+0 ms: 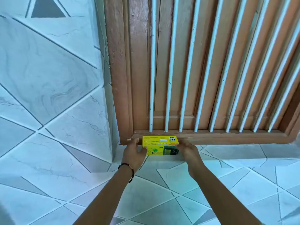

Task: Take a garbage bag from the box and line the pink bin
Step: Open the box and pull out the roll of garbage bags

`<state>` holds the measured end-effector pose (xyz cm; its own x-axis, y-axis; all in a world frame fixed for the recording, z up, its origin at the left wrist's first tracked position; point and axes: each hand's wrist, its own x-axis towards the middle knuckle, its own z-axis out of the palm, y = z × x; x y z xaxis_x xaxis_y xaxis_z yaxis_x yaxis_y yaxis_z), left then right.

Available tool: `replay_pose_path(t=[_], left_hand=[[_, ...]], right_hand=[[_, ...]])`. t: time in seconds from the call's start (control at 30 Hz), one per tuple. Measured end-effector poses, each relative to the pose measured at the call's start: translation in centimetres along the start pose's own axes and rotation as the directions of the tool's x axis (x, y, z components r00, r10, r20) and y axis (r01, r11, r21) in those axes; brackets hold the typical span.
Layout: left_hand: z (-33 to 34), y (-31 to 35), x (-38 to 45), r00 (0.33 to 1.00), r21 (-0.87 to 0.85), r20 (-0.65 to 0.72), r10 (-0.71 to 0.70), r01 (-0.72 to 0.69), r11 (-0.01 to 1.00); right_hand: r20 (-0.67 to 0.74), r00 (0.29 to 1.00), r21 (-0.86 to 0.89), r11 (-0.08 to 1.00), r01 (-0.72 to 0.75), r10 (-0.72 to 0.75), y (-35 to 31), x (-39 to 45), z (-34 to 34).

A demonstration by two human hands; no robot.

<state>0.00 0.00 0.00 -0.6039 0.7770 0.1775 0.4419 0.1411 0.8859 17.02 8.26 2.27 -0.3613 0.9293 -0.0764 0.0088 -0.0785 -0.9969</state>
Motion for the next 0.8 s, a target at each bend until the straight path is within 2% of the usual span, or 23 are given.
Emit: replay_pose_path(t=[0.17,0.33,0.4,0.53,0.7,0.8], left_hand=[[1.0,0.1,-0.6,0.997,-0.01,0.014,0.071,-0.071,0.997],[1.7,0.5,-3.7,0.989,-0.102,-0.057,0.133,-0.138,0.985],[1.6,0.8,-5.8,0.98,-0.086,-0.094,0.173,-0.181,0.98],[2.0,1.1,-11.3,0.954,-0.066,-0.165,0.249,-0.262,0.963],[3.2,3.3,-19.0,0.978,-0.336,-0.164,0.126,-0.175,0.925],[3.7,4.0,-23.5,0.981,-0.382,-0.173,0.087,-0.148,0.912]], right_hand=[[0.034,0.999,-0.019,0.999,0.029,-0.028,0.5,0.5,0.5],[0.088,0.988,0.037,0.991,0.127,-0.13,1.6,-1.3,-0.2],[0.104,0.977,0.069,0.981,0.182,-0.188,1.9,-2.8,-0.9],[0.053,0.969,0.143,0.962,0.234,-0.243,3.2,-6.8,-3.0],[-0.021,0.978,0.245,0.947,0.206,-0.208,5.6,-13.0,-5.3],[-0.025,0.988,0.309,0.938,0.155,-0.155,6.8,-16.8,-7.2]])
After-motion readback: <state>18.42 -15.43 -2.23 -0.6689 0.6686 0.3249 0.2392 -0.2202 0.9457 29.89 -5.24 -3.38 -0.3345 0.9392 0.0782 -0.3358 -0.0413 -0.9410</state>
